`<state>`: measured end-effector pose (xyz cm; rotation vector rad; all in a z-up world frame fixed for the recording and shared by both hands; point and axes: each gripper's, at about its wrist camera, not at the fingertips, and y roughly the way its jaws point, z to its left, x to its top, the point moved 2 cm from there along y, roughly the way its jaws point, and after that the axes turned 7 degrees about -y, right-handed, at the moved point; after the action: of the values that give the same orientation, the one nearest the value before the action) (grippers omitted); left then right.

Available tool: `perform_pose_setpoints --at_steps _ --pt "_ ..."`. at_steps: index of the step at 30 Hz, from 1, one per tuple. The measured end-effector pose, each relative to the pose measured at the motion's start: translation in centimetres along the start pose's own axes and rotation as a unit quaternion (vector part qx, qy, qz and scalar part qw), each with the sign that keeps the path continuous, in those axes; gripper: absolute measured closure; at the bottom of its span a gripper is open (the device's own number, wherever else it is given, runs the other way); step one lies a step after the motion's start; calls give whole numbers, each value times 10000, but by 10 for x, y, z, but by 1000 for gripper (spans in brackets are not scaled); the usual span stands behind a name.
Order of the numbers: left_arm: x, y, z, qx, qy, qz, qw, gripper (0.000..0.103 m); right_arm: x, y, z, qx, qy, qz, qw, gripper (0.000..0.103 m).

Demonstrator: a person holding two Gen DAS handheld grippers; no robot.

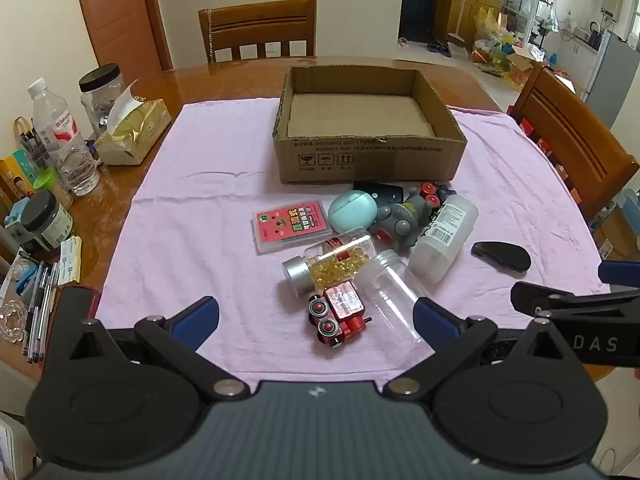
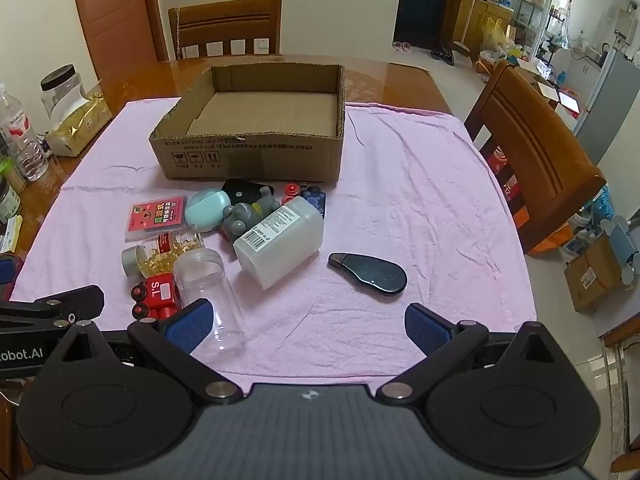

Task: Organize rigid objects
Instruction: 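Move both tools toward the scattered objects on the pink cloth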

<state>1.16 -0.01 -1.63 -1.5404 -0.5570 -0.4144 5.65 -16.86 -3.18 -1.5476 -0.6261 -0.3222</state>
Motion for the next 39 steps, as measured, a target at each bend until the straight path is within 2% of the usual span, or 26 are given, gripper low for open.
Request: perform_pose_setpoints --at_steps 39 --pt "3 -6 -11 3 48 -128 9999 1 5 -4 -10 6 -47 -123 9999 0"
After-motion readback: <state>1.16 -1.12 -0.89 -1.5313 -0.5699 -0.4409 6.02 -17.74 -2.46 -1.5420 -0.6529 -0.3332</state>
